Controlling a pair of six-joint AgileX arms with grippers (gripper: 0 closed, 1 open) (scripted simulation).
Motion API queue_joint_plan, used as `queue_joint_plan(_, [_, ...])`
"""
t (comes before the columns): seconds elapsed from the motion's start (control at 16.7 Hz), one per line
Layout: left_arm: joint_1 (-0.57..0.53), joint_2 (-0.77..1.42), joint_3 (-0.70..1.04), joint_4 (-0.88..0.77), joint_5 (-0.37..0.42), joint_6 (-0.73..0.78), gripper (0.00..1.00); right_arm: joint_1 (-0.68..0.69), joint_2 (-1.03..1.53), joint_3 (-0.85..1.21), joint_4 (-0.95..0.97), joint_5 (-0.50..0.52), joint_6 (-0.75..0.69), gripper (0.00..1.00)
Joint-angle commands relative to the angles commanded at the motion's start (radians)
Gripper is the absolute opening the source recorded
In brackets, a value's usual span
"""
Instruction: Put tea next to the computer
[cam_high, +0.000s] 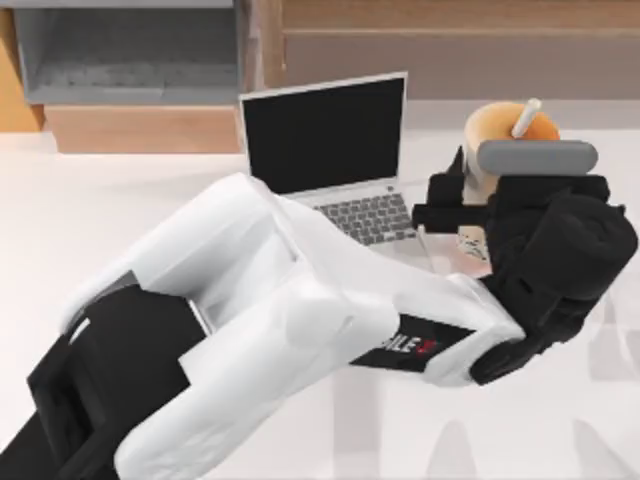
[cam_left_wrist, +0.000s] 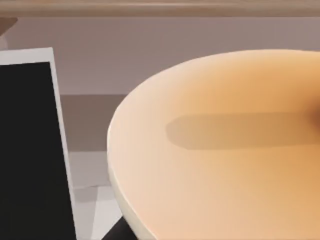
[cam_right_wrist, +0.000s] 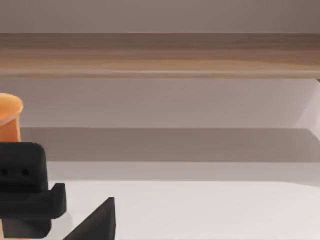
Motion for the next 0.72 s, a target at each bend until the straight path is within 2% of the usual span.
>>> queue_joint_plan(0.36, [0.000, 0.000, 0.000, 0.000, 0.000, 0.000, 0.98, 0.000, 0.000, 0.000, 0.000, 0.000, 0.000, 1.00])
queue_joint_plan(0.72, [0.000, 0.000, 0.000, 0.000, 0.000, 0.000, 1.00, 0.000, 0.000, 0.000, 0.000, 0.000, 0.000, 1.00])
